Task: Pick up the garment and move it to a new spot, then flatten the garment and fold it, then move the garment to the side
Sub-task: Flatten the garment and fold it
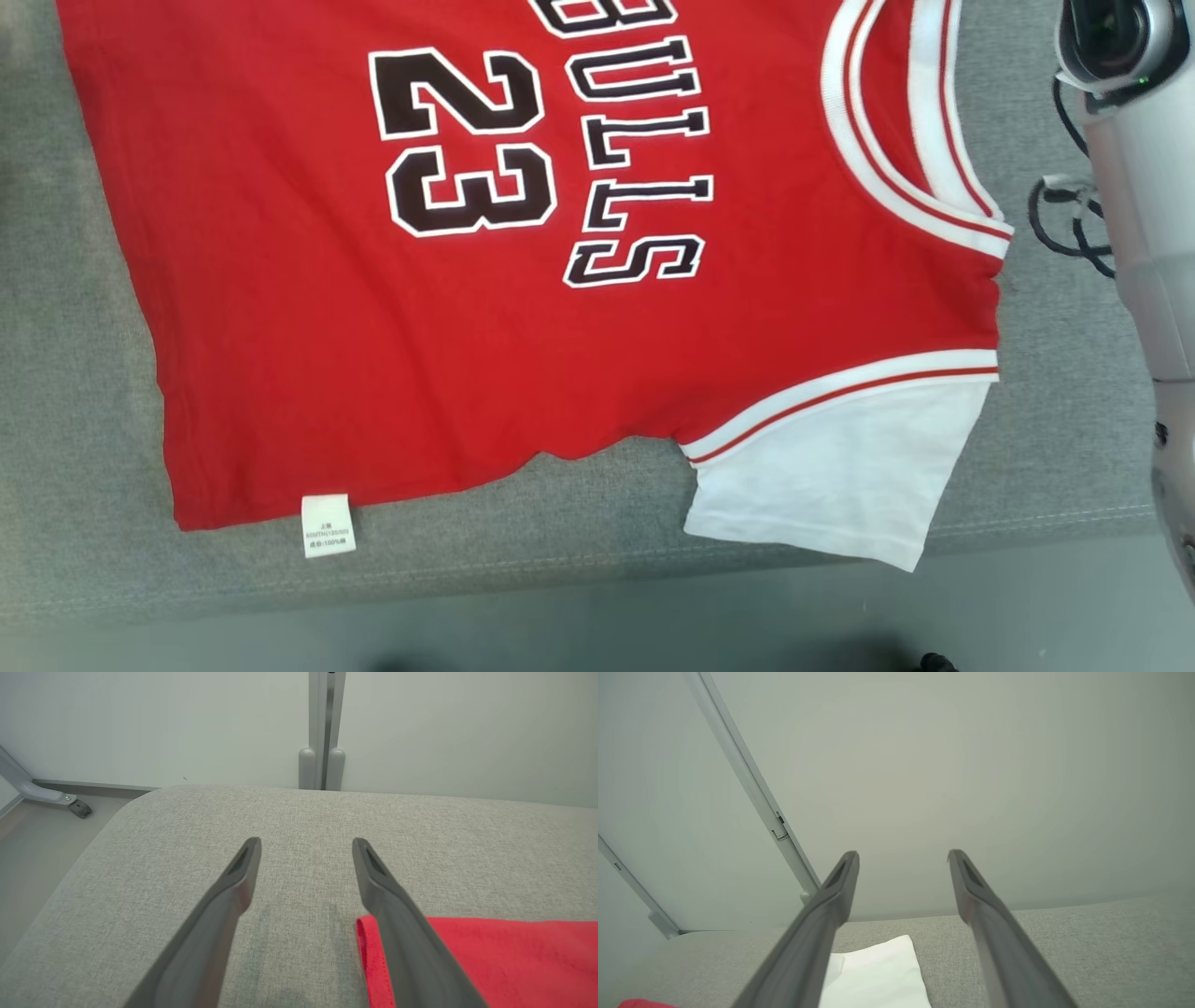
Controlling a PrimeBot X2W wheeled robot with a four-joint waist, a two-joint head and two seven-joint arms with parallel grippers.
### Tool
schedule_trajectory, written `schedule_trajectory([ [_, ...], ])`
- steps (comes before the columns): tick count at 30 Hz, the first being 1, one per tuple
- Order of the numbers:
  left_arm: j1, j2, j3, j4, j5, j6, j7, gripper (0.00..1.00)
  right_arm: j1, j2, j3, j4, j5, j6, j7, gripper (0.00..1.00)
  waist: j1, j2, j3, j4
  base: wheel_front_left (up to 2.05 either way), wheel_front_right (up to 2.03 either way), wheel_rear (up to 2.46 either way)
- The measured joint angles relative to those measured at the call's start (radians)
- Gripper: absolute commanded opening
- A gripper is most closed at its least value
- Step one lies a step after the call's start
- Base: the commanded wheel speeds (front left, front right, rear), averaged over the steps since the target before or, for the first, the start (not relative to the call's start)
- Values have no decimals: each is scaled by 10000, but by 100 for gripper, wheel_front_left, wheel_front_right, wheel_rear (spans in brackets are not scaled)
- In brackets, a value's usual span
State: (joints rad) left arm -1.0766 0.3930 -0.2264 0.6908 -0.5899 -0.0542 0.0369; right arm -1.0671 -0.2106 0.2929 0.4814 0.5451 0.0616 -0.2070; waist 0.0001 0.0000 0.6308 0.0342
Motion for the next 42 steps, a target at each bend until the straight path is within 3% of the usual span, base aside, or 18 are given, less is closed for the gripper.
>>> schedule_trajectory([
  [8, 766, 393, 197, 355, 40, -167, -811, 100, 1187, -709, -140, -602, -583, -33, -393, 100, -1, 0, -595, -279, 0, 0, 0],
  [21, 3197, 113, 136, 8, -2, -431, -2755, 100, 4002, -1668, -846, -1887, -1521, -936, -481, 100, -1, 0, -1996, -491, 0, 0, 0],
  [29, 5055, -182, -59, -500, 140, -428, -2857, 100, 5962, -1398, -1287, -3152, -1787, -1313, -481, 100, -1, 0, -3060, -407, 0, 0, 0],
  [34, 6264, -788, -295, -784, 303, -410, -2857, 100, 7714, -1321, -1237, -3294, -2090, -1442, -479, 100, -2, 0, -3752, -300, 0, 0, 0],
  [38, 7390, -1057, -146, -915, 209, -198, -2857, 100, 8942, -966, -961, -3352, -2182, -1532, -479, 100, -2, 0, -4317, -205, 0, 0, 0],
  [42, 8519, -972, 113, -966, 228, 171, -2857, 100, 10036, -644, -825, -3361, -2301, -1607, -479, 100, -2, 0, -4887, -151, 0, 0, 0],
])
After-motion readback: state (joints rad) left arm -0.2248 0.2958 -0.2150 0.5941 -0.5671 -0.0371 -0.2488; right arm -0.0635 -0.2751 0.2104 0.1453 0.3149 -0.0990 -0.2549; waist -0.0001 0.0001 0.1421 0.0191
